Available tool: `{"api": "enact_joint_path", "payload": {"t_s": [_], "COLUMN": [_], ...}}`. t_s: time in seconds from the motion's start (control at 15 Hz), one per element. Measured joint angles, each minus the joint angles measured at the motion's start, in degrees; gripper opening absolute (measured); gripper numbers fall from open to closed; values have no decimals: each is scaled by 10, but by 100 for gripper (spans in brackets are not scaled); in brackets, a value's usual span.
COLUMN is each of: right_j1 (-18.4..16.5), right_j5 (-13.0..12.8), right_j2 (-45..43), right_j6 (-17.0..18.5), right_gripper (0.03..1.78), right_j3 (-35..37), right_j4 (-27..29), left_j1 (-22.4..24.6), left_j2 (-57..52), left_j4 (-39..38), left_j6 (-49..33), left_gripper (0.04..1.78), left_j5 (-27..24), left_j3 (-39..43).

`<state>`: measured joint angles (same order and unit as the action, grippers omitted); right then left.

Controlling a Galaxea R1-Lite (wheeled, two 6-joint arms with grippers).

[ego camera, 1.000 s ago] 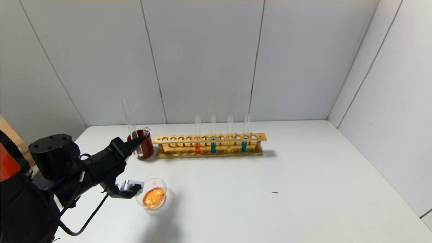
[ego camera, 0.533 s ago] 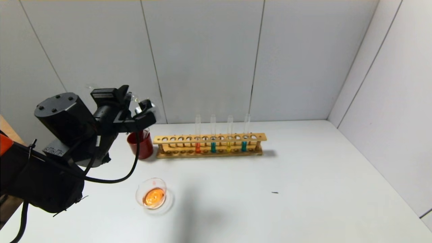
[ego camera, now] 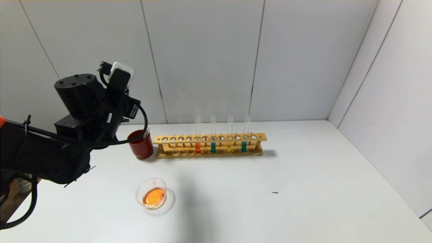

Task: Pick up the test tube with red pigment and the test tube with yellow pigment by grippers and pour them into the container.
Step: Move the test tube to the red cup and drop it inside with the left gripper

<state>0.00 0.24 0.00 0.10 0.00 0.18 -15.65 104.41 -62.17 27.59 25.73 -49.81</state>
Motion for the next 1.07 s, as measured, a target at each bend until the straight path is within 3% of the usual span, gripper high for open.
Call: {"api": "enact_joint_path", "payload": {"t_s": [0.27, 0.53, 1.07], "right_j1": [0, 0, 0], "right_j5": [0, 0, 0], "right_j2": [0, 0, 0], "right_j6": [0, 0, 0], "right_gripper": [175, 175, 175], "right_j3": [0, 0, 0], "right_j4": [0, 0, 0], "left_j1": [34, 40, 40], "left_j2": [44, 64, 107], "left_j4": [10, 69, 55], "left_j6": [-131, -235, -251], "left_gripper": [32, 32, 32], "left_j5": [-42, -100, -108], "left_j3": [-29, -24, -20]}}
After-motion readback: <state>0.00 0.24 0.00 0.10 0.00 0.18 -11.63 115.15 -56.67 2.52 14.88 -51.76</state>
